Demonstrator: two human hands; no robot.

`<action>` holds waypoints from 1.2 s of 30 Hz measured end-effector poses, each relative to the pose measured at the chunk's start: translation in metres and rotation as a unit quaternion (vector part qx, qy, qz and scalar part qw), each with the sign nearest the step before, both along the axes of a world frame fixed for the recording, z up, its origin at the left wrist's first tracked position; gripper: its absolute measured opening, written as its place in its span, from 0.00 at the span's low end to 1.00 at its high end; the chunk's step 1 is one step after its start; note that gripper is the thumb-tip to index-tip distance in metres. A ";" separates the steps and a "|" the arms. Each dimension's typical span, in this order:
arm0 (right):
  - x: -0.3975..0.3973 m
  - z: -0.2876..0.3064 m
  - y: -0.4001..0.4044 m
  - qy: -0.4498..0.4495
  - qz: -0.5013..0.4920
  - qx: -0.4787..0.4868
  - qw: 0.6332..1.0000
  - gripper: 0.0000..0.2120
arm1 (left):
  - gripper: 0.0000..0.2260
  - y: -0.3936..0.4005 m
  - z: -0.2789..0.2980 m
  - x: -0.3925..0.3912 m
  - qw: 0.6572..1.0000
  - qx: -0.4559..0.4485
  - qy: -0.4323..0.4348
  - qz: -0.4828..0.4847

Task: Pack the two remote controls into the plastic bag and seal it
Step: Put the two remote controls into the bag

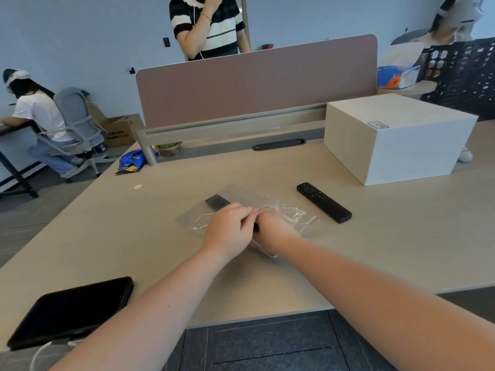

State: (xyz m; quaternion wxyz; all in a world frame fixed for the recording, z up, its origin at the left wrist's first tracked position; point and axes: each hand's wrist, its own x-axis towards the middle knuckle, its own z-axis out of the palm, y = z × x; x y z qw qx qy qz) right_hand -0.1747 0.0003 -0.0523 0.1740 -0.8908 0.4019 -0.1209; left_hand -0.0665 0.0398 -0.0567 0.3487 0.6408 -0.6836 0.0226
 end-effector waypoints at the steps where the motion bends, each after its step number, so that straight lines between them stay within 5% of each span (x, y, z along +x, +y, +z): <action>1: -0.003 -0.002 -0.001 -0.036 -0.002 -0.001 0.999 0.09 | 0.14 0.000 -0.001 0.002 1.000 0.004 -0.004 0.003; 6: -0.041 -0.011 0.001 -0.186 -0.005 -0.107 0.977 0.08 | 0.12 0.003 -0.004 0.013 0.999 0.022 -0.008 0.032; 10: -0.076 -0.011 -0.010 -0.282 -0.146 -0.257 0.913 0.08 | 0.16 0.006 -0.003 0.012 0.996 0.053 -0.019 0.069; 14: -0.090 -0.017 -0.040 -0.083 -0.273 -0.113 0.952 0.18 | 0.18 0.006 -0.005 0.015 0.993 0.082 -0.023 0.079; 19: -0.096 -0.027 -0.052 0.047 -0.335 -0.019 0.941 0.19 | 0.20 0.002 -0.012 0.020 0.986 0.099 -0.018 0.132; 25: -0.091 -0.023 -0.055 -0.033 -0.311 -0.012 0.950 0.14 | 0.18 0.000 -0.009 0.021 0.977 0.145 -0.017 0.158; 32: -0.083 0.038 -0.017 -0.307 -0.217 0.021 0.926 0.10 | 0.14 -0.006 -0.001 0.019 0.976 0.149 -0.014 0.159; 36: -0.082 0.072 0.013 -0.280 -0.123 0.077 0.949 0.08 | 0.12 -0.006 0.008 0.014 0.980 0.106 -0.001 0.171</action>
